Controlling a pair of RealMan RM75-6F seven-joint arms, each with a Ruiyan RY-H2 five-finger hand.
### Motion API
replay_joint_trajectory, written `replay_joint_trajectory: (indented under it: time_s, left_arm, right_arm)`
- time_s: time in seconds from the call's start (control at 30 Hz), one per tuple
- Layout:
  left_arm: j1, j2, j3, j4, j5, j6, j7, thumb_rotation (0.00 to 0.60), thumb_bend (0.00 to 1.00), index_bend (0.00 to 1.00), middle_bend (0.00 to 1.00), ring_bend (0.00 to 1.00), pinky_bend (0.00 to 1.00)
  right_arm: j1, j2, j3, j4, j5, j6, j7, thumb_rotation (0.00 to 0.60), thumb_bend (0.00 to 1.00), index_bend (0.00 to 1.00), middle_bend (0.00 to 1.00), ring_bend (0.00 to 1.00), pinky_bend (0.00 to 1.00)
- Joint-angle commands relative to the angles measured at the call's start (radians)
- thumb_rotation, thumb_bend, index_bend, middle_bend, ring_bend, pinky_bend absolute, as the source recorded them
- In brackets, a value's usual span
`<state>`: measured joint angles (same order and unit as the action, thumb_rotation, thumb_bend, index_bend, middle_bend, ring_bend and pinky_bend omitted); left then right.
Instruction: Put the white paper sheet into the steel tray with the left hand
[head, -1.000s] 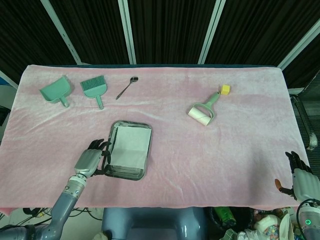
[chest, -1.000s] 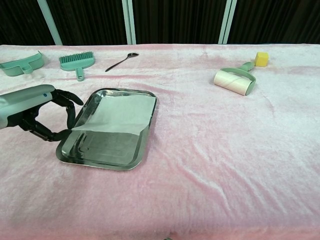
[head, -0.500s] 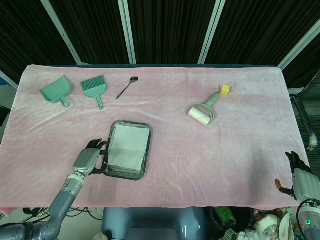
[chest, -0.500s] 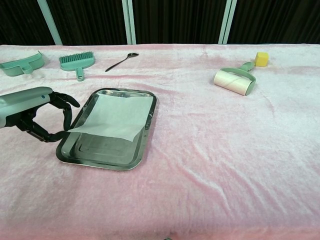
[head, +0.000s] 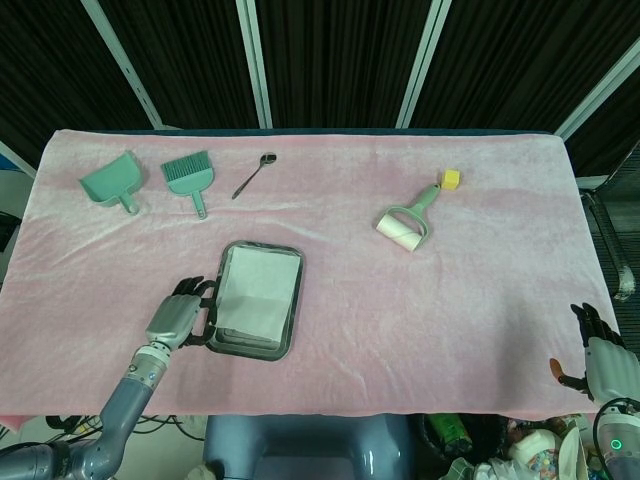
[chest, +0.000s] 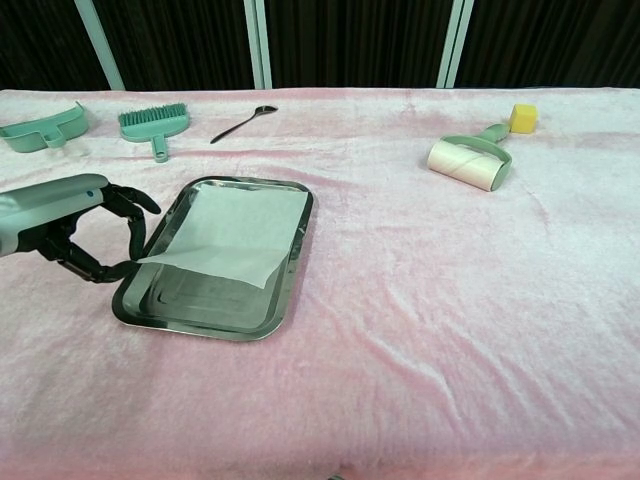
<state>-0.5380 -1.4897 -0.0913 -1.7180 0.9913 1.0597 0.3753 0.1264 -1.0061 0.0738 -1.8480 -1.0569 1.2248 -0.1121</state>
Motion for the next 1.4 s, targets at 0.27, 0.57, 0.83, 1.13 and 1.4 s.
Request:
replay_joint_trajectory:
  time_s: [0.27,0.57,0.83,1.13,1.4]
  left_arm:
    - [-0.002,0.019,0.016,-0.017,0.008,-0.004,0.011,0.6,0.37,0.44,0.1,0.0,0.0]
    - [-0.009,0.052,0.028,-0.054,0.001,-0.015,0.027,0.6,0.34,0.34,0.07,0.0,0.0]
    - [-0.019,0.091,0.008,-0.111,-0.034,-0.018,0.018,0.6,0.32,0.32,0.07,0.0,0.0]
    - [-0.082,0.024,-0.057,0.051,0.048,-0.1,-0.115,0.6,0.36,0.32,0.14,0.0,0.01]
    - [-0.134,-0.063,-0.048,0.198,0.132,-0.126,-0.116,0.6,0.36,0.32,0.16,0.0,0.02]
  right_arm:
    - [0.001,0.0,0.0,0.001,0.001,-0.001,0.0,0.6,0.27,0.06,0.02,0.1,0.16]
    - [0.001,0.001,0.001,0.0,0.006,-0.002,-0.001,0.6,0.27,0.06,0.02,0.1,0.16]
    - [0.002,0.0,0.0,0.0,0.004,-0.003,-0.001,0.6,0.27,0.06,0.02,0.1,0.16]
    - [0.001,0.0,0.0,-0.001,0.007,-0.002,-0.002,0.6,0.27,0.06,0.02,0.1,0.16]
    - [0.003,0.001,0.0,-0.001,0.011,-0.005,-0.002,0.6,0.27,0.06,0.02,0.1,0.16]
